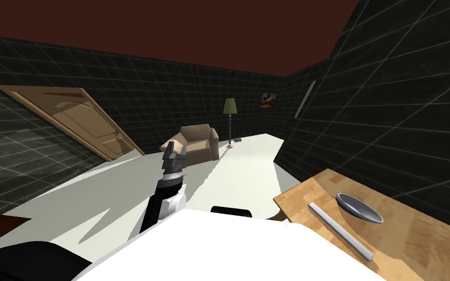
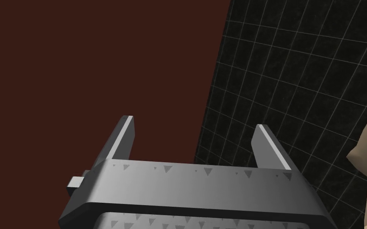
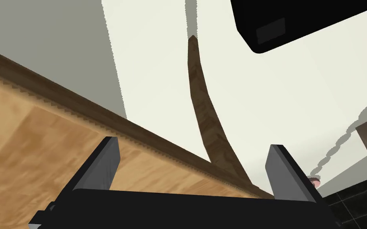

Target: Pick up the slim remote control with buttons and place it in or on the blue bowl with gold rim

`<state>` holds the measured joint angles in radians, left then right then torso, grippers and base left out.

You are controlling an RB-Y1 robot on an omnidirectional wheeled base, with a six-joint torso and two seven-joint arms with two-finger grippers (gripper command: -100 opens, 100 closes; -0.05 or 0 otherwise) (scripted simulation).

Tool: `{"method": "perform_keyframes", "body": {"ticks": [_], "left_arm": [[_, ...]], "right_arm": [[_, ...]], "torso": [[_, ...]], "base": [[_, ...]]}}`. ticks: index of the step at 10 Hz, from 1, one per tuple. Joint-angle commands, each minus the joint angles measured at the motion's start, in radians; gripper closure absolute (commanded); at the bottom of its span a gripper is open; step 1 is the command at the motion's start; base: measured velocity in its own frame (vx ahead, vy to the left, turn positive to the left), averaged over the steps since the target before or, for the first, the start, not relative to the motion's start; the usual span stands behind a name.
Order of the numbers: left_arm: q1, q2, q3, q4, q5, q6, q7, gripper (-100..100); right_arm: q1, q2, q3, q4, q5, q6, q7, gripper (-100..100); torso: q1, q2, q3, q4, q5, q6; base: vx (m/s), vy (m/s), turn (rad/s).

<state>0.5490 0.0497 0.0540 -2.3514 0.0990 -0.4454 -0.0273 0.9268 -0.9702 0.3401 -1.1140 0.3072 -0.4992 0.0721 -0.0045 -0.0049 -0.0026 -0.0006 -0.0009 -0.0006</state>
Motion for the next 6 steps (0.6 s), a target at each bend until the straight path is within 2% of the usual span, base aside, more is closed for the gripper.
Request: {"method": "perform_keyframes", "body": {"ticks": [1, 2, 3, 4, 6], "left_arm": [[0.000, 0.000, 0.000, 0.000, 0.000, 0.000, 0.000, 0], [0.000, 0.000, 0.000, 0.000, 0.000, 0.000, 0.000, 0], [0.000, 0.000, 0.000, 0.000, 0.000, 0.000, 0.000, 0], [0.000, 0.000, 0.000, 0.000, 0.000, 0.000, 0.000, 0], [0.000, 0.000, 0.000, 0.000, 0.000, 0.000, 0.000, 0]], "right_arm": [[0.028, -0.025, 0.002, 0.003, 0.004, 0.010, 0.007, -100], [0.025, -0.050, 0.021, 0.046, 0.017, 0.011, 0.009, -100], [0.018, -0.071, 0.041, 0.069, 0.029, 0.011, 0.011, -100], [0.018, -0.071, 0.041, 0.086, 0.029, 0.011, 0.011, -100], [-0.001, -0.102, 0.079, 0.157, 0.051, 0.008, 0.013, -100]], "torso": [[0.000, 0.000, 0.000, 0.000, 0.000, 0.000], [0.001, 0.000, 0.000, 0.000, 0.000, 0.002], [0.002, 0.000, 0.000, 0.000, 0.000, 0.001], [0.002, -0.001, -0.001, 0.000, 0.000, 0.000], [0.001, -0.001, -0.001, 0.000, 0.000, 0.001]], "base": [[0.047, -0.042, 0.110], [0.052, -0.018, 0.182], [0.061, -0.019, 0.372], [0.057, -0.037, 0.119], [0.069, -0.043, 0.254]]}}
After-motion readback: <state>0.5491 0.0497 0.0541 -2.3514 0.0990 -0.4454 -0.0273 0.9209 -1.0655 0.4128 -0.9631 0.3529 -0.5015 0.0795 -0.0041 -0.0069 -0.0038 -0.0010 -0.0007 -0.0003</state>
